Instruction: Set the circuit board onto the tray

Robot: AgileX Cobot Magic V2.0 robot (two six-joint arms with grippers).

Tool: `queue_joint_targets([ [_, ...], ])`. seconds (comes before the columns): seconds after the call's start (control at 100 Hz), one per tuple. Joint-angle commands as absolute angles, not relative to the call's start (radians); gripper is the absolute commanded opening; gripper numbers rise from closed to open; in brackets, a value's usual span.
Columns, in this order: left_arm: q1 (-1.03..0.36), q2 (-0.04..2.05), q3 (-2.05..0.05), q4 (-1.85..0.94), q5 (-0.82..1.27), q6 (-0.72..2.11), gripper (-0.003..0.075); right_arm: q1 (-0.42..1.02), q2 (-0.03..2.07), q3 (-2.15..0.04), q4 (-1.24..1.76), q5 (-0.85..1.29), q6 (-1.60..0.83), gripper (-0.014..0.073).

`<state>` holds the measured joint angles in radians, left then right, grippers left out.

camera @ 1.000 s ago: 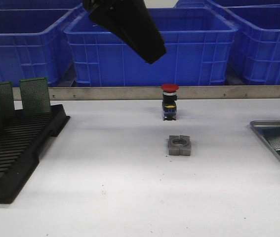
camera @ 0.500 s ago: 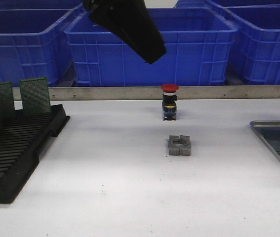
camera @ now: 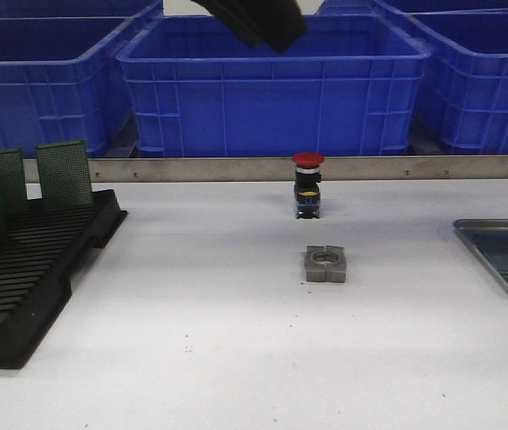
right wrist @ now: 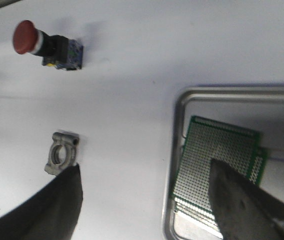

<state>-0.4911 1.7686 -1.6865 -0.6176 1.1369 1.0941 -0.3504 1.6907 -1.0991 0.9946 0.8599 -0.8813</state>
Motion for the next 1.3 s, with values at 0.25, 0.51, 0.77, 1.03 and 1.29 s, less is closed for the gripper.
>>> queue_joint_targets([
  [0.25,-0.291,1.507,-1.555,-0.705,0.909,0.981,0.0671,-0.155,1.344,-1.083,0.956,0.653,-0.895,0.0549],
  [0.51,-0.108,1.233,-1.269,-0.808,0.630,0.981,0.0671,-0.084,1.097,-0.917,0.924,0.418,-0.915,0.0549],
  [0.77,-0.057,0.947,-0.938,-0.855,0.348,0.979,0.0671,-0.084,0.827,-0.712,0.924,0.245,-0.973,0.0549],
  [1.03,-0.057,0.668,-0.617,-0.909,0.155,0.979,0.0671,-0.084,0.553,-0.529,0.924,0.208,-1.000,0.0549],
  [1.29,-0.057,0.421,-0.428,-0.933,0.112,0.979,0.0671,-0.084,0.314,-0.388,0.930,0.163,-0.997,0.0549],
])
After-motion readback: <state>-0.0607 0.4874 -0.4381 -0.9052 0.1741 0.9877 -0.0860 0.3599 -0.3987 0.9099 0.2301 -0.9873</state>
